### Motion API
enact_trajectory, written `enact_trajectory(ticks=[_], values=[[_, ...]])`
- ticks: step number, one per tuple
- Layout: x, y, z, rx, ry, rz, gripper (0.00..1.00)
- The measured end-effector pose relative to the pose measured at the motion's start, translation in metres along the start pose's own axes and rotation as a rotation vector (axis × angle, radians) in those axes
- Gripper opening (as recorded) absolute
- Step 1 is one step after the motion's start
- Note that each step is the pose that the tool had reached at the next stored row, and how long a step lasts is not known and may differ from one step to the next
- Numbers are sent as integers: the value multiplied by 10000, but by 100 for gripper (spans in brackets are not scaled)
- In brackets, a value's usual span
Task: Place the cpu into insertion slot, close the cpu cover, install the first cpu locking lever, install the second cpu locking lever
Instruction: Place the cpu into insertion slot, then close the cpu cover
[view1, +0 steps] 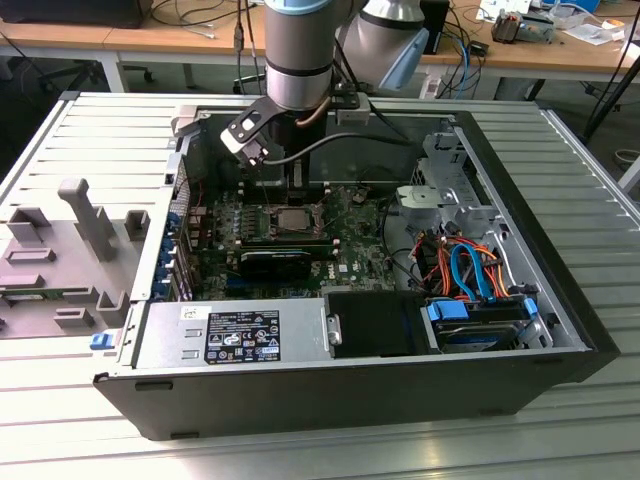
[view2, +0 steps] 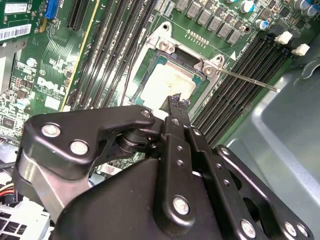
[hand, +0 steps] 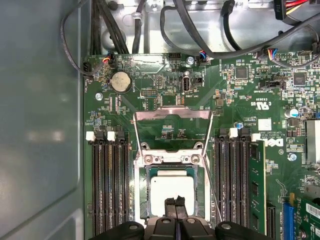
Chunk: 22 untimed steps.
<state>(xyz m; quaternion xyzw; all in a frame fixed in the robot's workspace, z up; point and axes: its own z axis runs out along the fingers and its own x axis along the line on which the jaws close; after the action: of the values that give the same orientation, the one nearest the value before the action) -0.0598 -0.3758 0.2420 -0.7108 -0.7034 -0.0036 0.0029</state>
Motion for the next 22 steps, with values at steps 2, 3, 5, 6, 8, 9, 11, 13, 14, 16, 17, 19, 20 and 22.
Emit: enact_trajectory(ticks=[2,3,5,6,8,9,11,13,14,16,17,19,20,22], values=[[0,0,0,0,0,0,11],[0,0,-1,0,0,0,11],[0,0,-1,0,0,0,11],[0,0,-1,1,0,0,11],[-2,11,-1,1,0,-2,11],[-5,29,-1,3,-3,0,11],[-11,84,4,8,0,0,11],[-16,149,5,18,0,1,11],[-17,180,6,23,0,2,11],[-19,273,5,45,-1,0,11],[-19,302,5,53,-1,1,11],[-18,360,-11,70,-6,0,11],[-17,384,-44,80,-6,1,11],[-16,440,-74,113,-6,1,11]])
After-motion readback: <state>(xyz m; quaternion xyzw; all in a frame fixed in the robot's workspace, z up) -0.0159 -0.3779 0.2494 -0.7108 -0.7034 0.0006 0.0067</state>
